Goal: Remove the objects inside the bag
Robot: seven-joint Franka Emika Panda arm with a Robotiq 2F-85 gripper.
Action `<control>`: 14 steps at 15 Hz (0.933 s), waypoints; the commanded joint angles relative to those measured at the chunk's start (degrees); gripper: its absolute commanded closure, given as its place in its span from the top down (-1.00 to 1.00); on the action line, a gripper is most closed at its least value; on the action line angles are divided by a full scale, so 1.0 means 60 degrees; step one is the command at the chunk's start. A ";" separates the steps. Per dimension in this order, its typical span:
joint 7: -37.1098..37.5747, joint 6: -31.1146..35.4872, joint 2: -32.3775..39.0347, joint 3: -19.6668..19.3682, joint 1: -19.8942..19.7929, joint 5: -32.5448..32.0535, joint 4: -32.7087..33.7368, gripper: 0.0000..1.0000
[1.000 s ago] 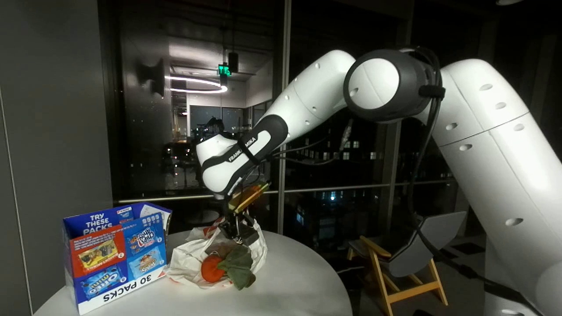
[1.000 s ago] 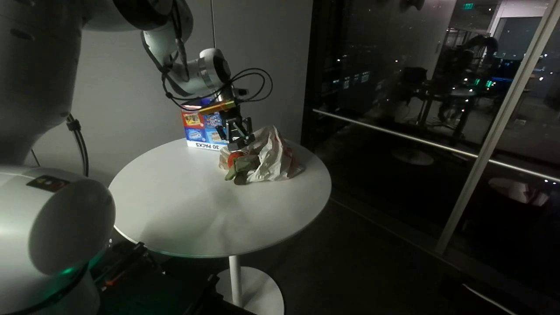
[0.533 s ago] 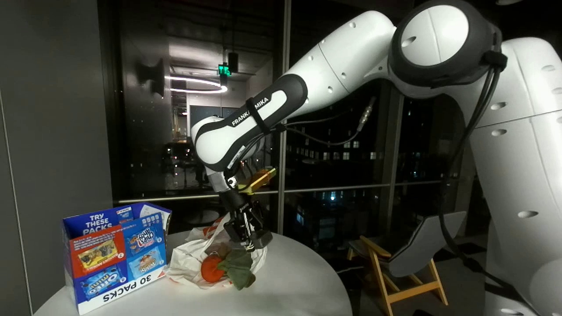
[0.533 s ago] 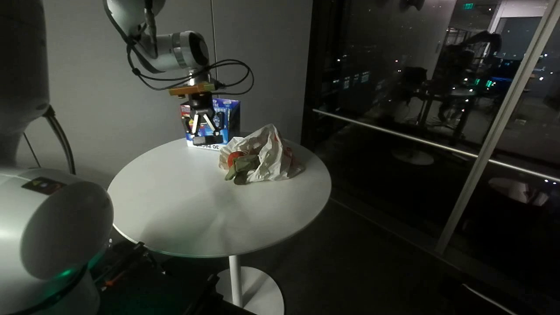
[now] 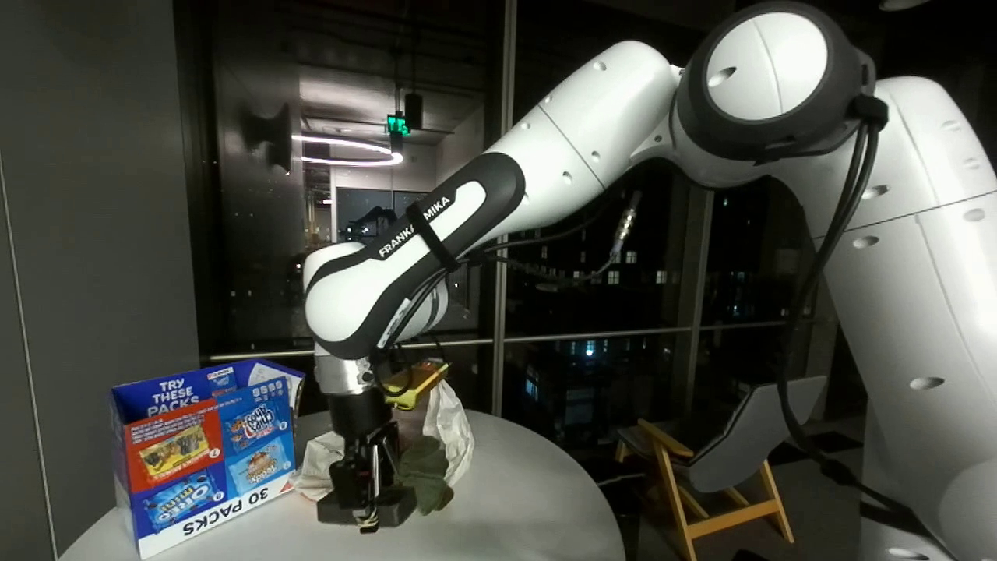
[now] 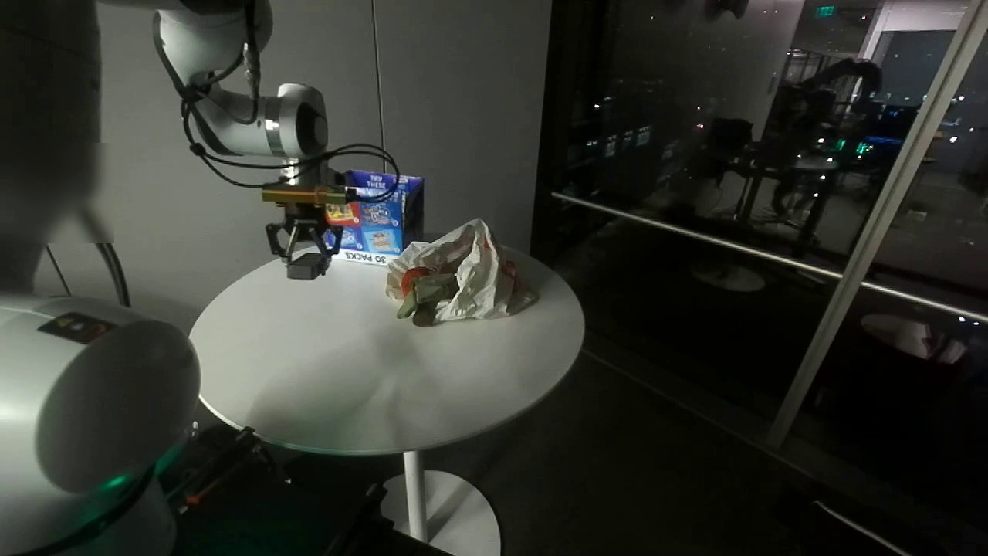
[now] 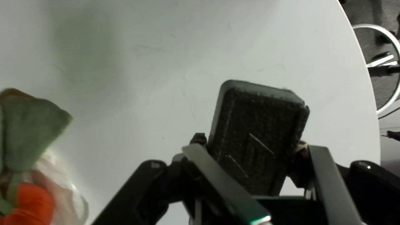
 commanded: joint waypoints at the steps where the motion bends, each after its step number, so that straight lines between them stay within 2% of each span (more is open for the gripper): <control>1: -0.1416 0.1736 0.0639 0.0366 -0.0282 0.0487 -0.0012 -0.28; 6: -0.2041 0.3146 0.1742 0.0316 -0.0463 0.0268 0.0320 -0.28; 9: -0.2594 0.3232 0.2063 0.0562 -0.0739 0.0425 0.0382 -0.28; 10: -0.2815 0.2919 0.2133 0.0724 -0.0910 0.0627 0.0461 0.72; 11: -0.3201 0.2564 0.2184 0.1013 -0.1188 0.0966 0.0557 0.75; 13: -0.3773 0.1523 0.2128 0.1524 -0.1704 0.1830 0.0714 1.00; 14: -0.4053 0.1000 0.2050 0.1697 -0.1908 0.2240 0.0793 1.00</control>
